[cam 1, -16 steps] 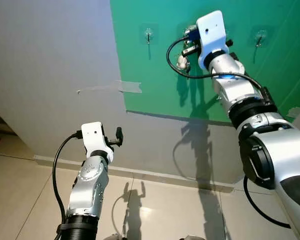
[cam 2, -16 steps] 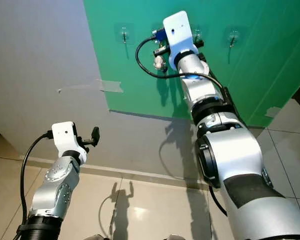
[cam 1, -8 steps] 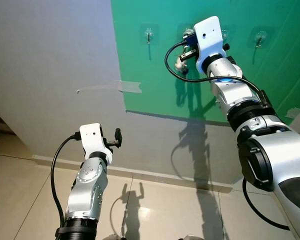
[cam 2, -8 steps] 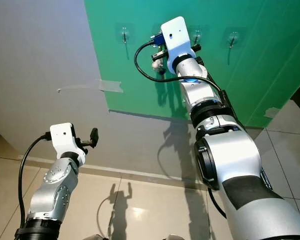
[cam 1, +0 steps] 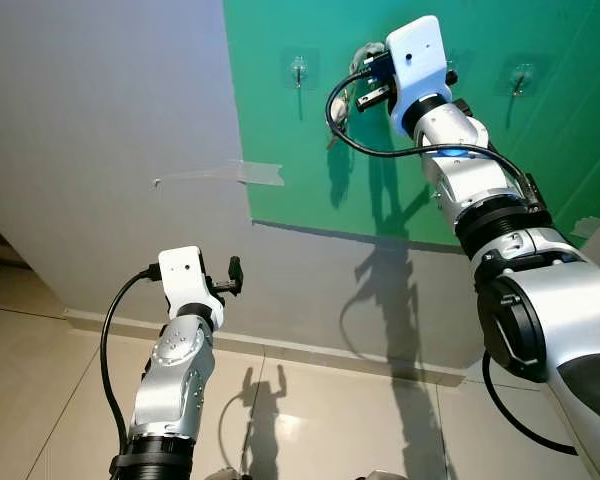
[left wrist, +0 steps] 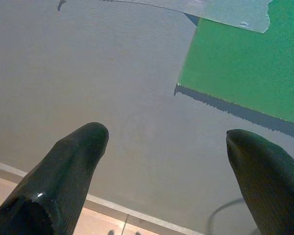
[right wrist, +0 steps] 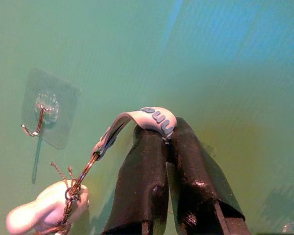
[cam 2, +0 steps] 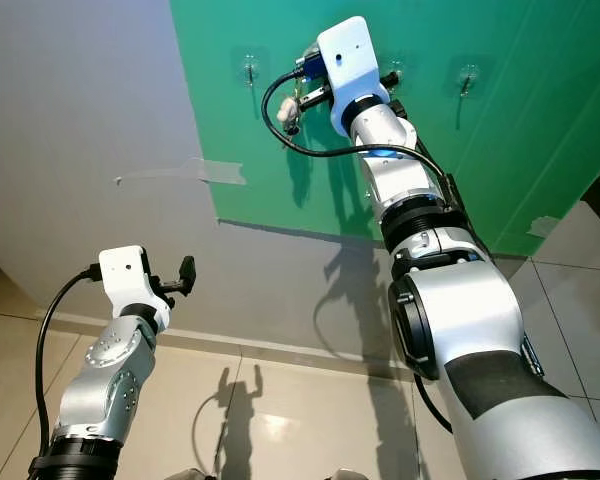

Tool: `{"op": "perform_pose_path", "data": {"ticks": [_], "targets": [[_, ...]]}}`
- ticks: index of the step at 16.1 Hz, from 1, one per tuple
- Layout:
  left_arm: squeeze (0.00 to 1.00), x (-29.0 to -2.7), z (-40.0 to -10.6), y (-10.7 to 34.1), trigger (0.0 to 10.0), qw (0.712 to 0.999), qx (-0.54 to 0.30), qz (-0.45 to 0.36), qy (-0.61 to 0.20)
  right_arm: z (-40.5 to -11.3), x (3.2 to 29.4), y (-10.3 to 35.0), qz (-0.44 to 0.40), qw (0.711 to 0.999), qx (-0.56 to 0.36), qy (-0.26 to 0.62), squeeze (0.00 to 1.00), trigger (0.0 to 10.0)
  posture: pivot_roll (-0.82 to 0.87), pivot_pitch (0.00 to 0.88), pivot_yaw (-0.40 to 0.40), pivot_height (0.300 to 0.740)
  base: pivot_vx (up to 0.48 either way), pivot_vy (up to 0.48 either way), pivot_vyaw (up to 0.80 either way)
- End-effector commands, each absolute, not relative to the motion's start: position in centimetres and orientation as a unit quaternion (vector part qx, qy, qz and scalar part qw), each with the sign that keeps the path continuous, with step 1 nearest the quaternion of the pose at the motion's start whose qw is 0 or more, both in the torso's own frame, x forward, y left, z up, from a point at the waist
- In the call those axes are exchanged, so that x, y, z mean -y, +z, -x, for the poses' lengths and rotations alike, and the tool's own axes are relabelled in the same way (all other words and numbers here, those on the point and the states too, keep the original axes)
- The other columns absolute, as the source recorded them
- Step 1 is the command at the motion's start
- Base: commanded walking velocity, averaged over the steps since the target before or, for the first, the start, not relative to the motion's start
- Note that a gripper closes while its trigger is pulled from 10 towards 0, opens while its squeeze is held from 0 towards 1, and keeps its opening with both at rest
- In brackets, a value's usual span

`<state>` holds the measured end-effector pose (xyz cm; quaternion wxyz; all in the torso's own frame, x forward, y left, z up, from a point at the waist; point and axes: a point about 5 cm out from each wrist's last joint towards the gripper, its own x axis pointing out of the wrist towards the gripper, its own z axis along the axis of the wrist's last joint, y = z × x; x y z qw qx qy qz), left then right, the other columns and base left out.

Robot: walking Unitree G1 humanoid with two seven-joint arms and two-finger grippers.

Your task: Hang keys on a hook

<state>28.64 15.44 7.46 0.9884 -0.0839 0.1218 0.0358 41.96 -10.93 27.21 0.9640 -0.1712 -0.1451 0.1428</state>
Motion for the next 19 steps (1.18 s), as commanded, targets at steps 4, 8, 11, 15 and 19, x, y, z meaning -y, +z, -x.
{"op": "perform_pose_path", "data": {"ticks": [4,8,11,15,19], "targets": [[0.00,-15.3,-28.7,7.6,10.0,0.989,-0.120,0.082,0.034,-41.9,11.5,28.6,0.170,0.960,0.171,0.141,0.00,10.0,-0.10,0.000,-0.003,0.740,0.000,0.000,0.00],[0.00,-15.3,-28.7,7.6,10.0,0.989,-0.120,0.081,0.033,-42.1,12.1,27.9,0.177,0.966,0.147,0.120,0.00,10.0,-0.10,0.000,-0.001,0.740,0.000,0.000,0.00],[0.00,-15.6,-28.7,7.7,10.0,0.989,-0.119,0.080,0.036,-42.3,12.2,27.3,0.184,0.968,0.131,0.110,0.00,10.0,-0.09,0.000,-0.005,0.740,0.000,0.000,0.00],[0.00,-15.9,-28.5,7.9,10.0,0.989,-0.117,0.078,0.042,-42.4,12.5,26.6,0.202,0.969,0.108,0.090,0.00,10.0,-0.07,0.000,-0.014,0.740,0.000,0.000,0.00],[0.00,-16.3,-28.2,8.0,10.0,0.989,-0.115,0.077,0.052,-42.5,12.5,27.7,0.198,0.968,0.126,0.085,0.00,10.0,-0.05,0.000,-0.022,0.740,0.000,0.000,0.00]]}}
